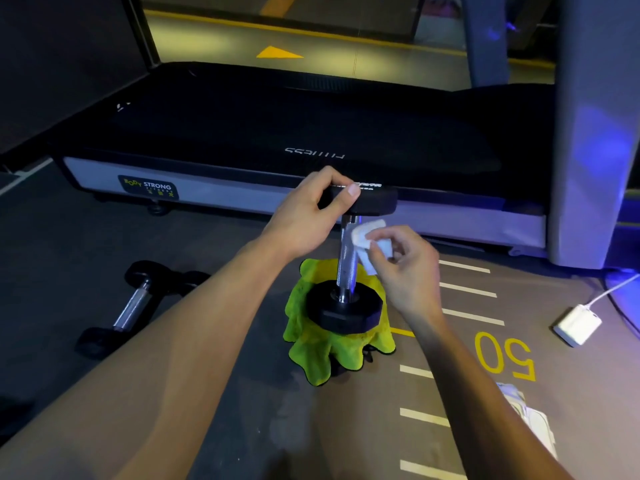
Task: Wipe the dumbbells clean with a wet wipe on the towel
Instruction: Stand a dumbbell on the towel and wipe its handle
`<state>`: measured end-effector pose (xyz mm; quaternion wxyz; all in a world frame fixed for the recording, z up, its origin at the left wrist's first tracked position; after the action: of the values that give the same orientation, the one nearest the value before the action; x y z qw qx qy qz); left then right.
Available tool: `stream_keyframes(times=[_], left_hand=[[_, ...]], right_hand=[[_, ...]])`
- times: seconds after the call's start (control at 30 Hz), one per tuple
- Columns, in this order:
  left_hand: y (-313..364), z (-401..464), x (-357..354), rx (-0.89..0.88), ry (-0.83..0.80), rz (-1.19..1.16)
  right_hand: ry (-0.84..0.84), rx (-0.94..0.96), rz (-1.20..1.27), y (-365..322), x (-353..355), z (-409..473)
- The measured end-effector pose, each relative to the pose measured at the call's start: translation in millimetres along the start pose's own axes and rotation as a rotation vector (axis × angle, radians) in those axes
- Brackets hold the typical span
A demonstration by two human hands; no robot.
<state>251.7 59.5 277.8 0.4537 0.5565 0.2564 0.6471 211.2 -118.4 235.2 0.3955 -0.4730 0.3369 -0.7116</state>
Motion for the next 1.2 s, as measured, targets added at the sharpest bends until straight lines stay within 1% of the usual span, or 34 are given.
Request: stream_keyframes(times=[0.07, 0.13, 0.27, 0.37, 0.43, 0.5, 0.57, 0.67, 0.77, 0.8, 0.9, 0.93, 0.97, 1.1, 1.13, 1.2], left_hand=[[-0.2, 0.4, -0.3, -0.008, 0.003, 0.005], [-1.0, 1.2, -0.9, -0.007, 0.002, 0.008], [-3.6, 3.3, -0.6, 0.007, 0.005, 0.003], [-8.3, 5.8, 1.8, 0.011, 0.009, -0.012], [-11.8, 7.9, 2.6, 0.009, 0.009, -0.029], [-16.1, 10.1, 3.2, 0.026, 0.005, -0.053], [-19.2, 12.0, 5.6, 0.037, 0.009, -0.072], [-20.8, 12.9, 7.5, 0.027, 0.018, -0.09], [-20.2, 12.3, 6.6, 0.014, 0.02, -0.083], [-19.7, 12.7, 6.1, 0.004, 0.02, -0.079], [-20.4, 12.3, 5.6, 0.011, 0.017, -0.082], [-20.8, 11.8, 6.3, 0.014, 0.019, -0.08], [-20.9, 11.2, 7.3, 0.016, 0.022, -0.078], [-16.2, 7.3, 7.7, 0.012, 0.01, -0.087], [-14.6, 6.6, 6.7, 0.007, 0.004, -0.083], [-12.3, 5.1, 4.2, 0.011, -0.008, -0.079]], right_hand=[[0.094, 0.007, 0.05, -6.6, 12.7, -2.0], [0.154, 0.058, 0.01, -14.5, 16.8, -3.1], [0.244, 0.308, -0.142, -32.3, 14.0, -7.6], [0.247, 0.461, -0.25, -39.1, 2.6, -6.8], [0.215, 0.559, -0.365, -40.7, -10.0, -1.5], [0.14, 0.618, -0.483, -36.3, -22.1, 6.5], [0.047, 0.644, -0.544, -28.4, -31.0, 9.0], [-0.122, 0.609, -0.605, -7.5, -41.5, -4.7], [-0.255, 0.682, -0.647, -4.3, -43.7, -13.0], [-0.247, 0.703, -0.646, -9.1, -40.9, -7.1], [-0.103, 0.73, -0.591, -26.5, -31.6, 15.3], [-0.101, 0.731, -0.572, -27.3, -33.9, 13.4], [-0.131, 0.733, -0.562, -24.9, -38.5, 5.4], [-0.347, 0.779, -0.603, -9.3, -51.6, -32.7], [-0.346, 0.779, -0.603, -11.1, -48.9, -27.1], [-0.264, 0.743, -0.579, -19.3, -39.1, -6.6]])
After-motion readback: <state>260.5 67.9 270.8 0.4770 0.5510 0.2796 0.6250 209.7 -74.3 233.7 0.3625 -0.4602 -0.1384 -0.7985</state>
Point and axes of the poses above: each hand's wrist, its own z-axis towards the middle knuckle, its own x-axis out of the back of the hand, y = z × x, the point moved 7 cm from there along z, towards the middle knuckle, and after that the axes turned 3 degrees about -x, right-handed, at the moved point
